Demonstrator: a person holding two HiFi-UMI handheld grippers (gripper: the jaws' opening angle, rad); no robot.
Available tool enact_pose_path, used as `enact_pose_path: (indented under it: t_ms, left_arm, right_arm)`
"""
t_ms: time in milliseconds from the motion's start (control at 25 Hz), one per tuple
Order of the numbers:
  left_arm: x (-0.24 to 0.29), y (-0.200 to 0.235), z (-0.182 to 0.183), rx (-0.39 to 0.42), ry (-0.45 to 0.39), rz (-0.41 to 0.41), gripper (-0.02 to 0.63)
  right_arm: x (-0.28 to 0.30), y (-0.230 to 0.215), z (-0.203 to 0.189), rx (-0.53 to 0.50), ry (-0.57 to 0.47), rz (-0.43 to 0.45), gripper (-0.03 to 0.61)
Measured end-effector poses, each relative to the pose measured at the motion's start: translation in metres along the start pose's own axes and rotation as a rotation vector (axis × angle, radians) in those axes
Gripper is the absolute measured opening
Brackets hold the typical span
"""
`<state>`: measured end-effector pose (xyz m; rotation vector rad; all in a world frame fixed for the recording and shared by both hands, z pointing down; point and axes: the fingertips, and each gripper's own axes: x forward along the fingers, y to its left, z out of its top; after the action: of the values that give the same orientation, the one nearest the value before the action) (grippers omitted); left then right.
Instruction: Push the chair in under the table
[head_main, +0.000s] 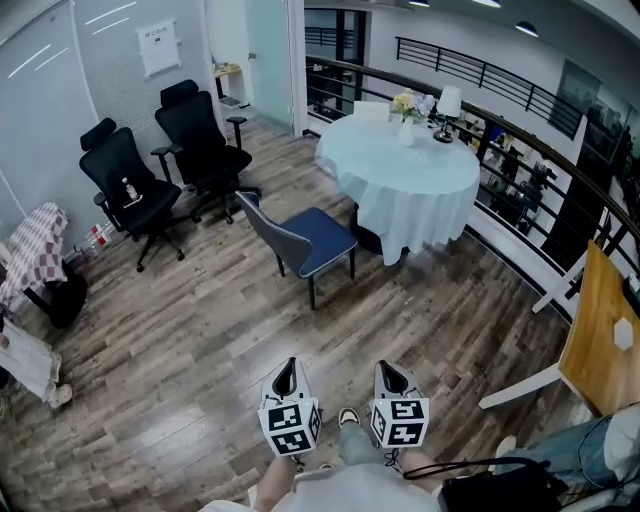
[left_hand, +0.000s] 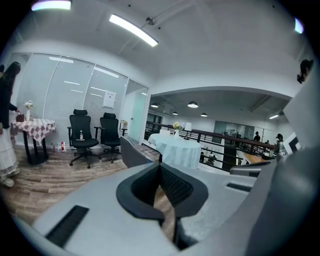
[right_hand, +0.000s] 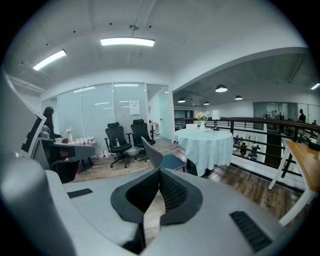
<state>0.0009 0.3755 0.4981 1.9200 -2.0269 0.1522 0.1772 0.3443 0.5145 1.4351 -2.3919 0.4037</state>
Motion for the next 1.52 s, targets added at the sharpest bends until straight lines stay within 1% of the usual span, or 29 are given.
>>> enact_pose_path:
  t_ms: [240, 480, 760, 880, 1160, 1520]
  left_arm:
    - [0.038, 0.001, 0.013, 0.0, 0.003, -0.001, 0.003]
    - [0.075, -0.002, 0.021, -0.009, 0.026, 0.003, 0.003]
    - [0.124, -0.004, 0.04, -0.026, 0.019, 0.02, 0.003]
    - [0.143, -0.009, 0.051, -0.025, 0.01, 0.022, 0.003]
    - [0.18, -0.025, 0.062, -0.027, 0.006, 0.015, 0.003]
    - [0.217, -0.034, 0.078, -0.006, -0.003, 0.036, 0.003]
  right_arm:
    - [0.036, -0.007, 0.018, -0.018, 0.005, 0.016, 0.017]
    - [0.074, -0.02, 0.035, -0.029, 0.023, 0.034, 0.017]
    - [0.115, -0.045, 0.06, -0.044, 0.025, 0.048, 0.017]
    - [0.13, -0.058, 0.072, -0.048, 0.016, 0.046, 0.017]
    - [0.158, -0.082, 0.085, -0.045, 0.013, 0.054, 0.017]
    - [0.19, -0.106, 0.105, -0.043, -0.004, 0.071, 0.017]
